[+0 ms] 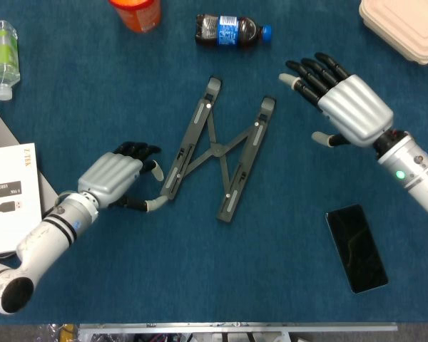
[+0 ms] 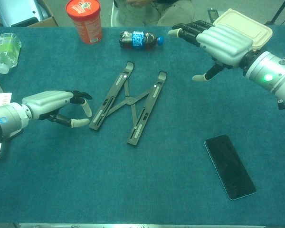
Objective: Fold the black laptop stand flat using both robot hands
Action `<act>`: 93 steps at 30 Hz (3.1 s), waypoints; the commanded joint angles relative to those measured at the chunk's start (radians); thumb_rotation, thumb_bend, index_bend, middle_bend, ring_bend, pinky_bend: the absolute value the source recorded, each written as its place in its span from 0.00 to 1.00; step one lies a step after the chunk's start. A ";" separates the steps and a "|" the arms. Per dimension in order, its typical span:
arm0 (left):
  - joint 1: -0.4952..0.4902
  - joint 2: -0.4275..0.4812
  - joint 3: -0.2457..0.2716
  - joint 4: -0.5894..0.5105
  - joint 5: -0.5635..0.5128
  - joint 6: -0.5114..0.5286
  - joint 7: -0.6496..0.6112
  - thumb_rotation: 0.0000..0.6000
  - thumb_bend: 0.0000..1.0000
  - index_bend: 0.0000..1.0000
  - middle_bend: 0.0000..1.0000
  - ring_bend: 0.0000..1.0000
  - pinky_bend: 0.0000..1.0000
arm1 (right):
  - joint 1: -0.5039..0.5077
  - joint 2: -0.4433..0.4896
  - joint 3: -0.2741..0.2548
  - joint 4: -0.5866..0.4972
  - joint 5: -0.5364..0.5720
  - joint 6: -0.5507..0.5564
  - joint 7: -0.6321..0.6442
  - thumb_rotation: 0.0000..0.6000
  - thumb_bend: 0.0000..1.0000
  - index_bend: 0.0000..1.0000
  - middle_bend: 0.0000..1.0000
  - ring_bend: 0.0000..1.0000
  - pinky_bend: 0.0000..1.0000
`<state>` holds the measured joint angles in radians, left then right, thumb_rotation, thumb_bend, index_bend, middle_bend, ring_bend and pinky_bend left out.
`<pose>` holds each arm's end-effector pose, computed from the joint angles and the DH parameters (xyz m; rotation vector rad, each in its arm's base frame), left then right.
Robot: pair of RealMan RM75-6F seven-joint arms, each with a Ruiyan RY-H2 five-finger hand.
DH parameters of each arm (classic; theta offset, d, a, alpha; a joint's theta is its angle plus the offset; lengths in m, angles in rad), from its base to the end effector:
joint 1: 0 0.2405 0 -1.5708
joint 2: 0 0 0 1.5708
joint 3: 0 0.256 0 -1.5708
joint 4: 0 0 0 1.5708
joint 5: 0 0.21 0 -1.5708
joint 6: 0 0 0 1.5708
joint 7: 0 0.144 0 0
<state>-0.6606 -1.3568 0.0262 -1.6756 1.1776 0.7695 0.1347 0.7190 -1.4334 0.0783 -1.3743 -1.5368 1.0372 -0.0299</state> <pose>-0.2033 0.2647 -0.0148 -2.0779 -1.3141 -0.6768 -0.1669 -0.3391 0.0198 2.0396 -0.7022 1.0548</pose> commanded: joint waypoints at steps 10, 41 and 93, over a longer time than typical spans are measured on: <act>0.000 -0.039 0.001 0.010 0.000 0.015 0.022 0.35 0.25 0.31 0.08 0.00 0.00 | -0.007 0.010 -0.004 0.008 -0.004 0.006 0.024 1.00 0.13 0.00 0.00 0.00 0.00; 0.000 -0.066 0.016 0.040 0.019 0.011 0.049 0.35 0.25 0.31 0.08 0.00 0.00 | -0.011 0.015 -0.002 0.012 -0.004 0.006 0.053 1.00 0.13 0.00 0.00 0.00 0.00; 0.019 -0.218 -0.019 0.300 0.225 0.130 0.015 1.00 0.25 0.00 0.00 0.00 0.00 | 0.038 -0.179 -0.077 0.165 -0.091 -0.057 0.019 1.00 0.12 0.00 0.00 0.00 0.00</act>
<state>-0.6407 -1.5726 0.0081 -1.3778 1.4038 0.9011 0.1503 0.7555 -1.6070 0.0031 -1.2151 -1.6294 0.9842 -0.0123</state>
